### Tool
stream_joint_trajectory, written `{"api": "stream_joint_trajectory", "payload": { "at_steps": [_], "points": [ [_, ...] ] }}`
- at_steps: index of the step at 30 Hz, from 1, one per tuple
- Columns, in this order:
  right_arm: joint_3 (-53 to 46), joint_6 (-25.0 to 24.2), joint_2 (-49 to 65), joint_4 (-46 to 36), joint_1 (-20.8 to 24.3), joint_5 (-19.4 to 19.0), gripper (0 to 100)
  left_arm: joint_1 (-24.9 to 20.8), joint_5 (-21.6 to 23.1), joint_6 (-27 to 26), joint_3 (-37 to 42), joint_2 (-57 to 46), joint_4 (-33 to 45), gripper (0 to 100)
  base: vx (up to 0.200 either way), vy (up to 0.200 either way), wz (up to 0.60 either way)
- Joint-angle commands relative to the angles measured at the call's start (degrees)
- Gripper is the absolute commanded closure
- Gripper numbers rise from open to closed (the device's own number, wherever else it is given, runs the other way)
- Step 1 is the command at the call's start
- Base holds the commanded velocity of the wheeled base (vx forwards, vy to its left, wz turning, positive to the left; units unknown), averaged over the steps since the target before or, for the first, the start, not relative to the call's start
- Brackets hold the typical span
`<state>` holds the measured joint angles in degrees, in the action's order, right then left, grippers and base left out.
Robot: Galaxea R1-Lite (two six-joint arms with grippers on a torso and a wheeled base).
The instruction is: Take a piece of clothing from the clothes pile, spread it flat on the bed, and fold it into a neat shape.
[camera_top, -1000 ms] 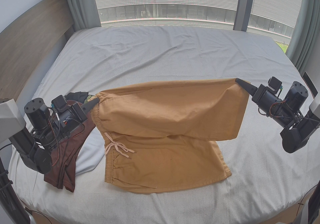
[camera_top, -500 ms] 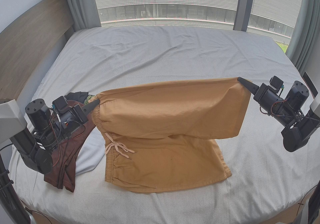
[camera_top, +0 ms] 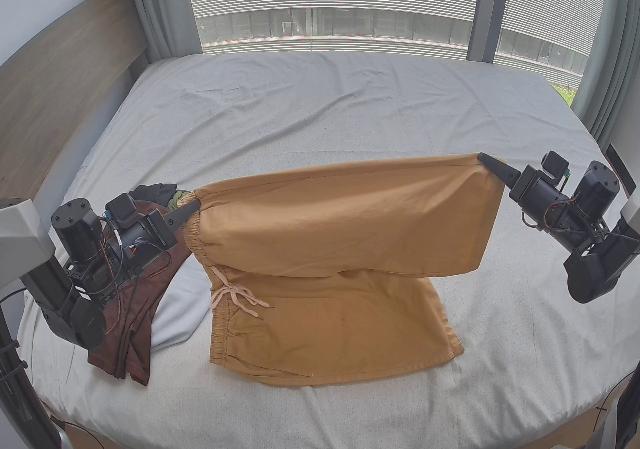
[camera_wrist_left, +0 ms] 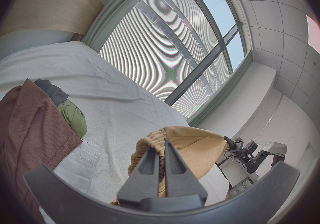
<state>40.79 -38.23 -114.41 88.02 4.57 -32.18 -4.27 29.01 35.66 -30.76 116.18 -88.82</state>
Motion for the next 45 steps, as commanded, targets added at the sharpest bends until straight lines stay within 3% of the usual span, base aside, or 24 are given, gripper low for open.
{"api": "stream_joint_trajectory", "payload": {
  "at_steps": [1,19,26,45],
  "points": [
    [0.1,0.0,-0.2,0.0,-0.3,0.0,100,0.0,0.0,0.1,0.0,0.0,0.0,100,0.0,0.0,0.0],
    [3.5,0.3,-2.5,-1.4,1.2,0.1,100,-0.2,-1.2,-0.1,-0.8,-0.1,0.1,100,0.0,0.0,0.0],
    [11.9,0.2,-8.7,-4.0,0.8,0.1,100,-0.3,-6.6,0.0,-6.2,5.0,0.1,100,0.0,0.0,0.0],
    [30.8,0.2,-20.8,-12.2,0.5,0.1,100,1.6,-8.4,0.6,-20.9,17.8,0.1,100,0.0,0.0,0.0]
  ]
}}
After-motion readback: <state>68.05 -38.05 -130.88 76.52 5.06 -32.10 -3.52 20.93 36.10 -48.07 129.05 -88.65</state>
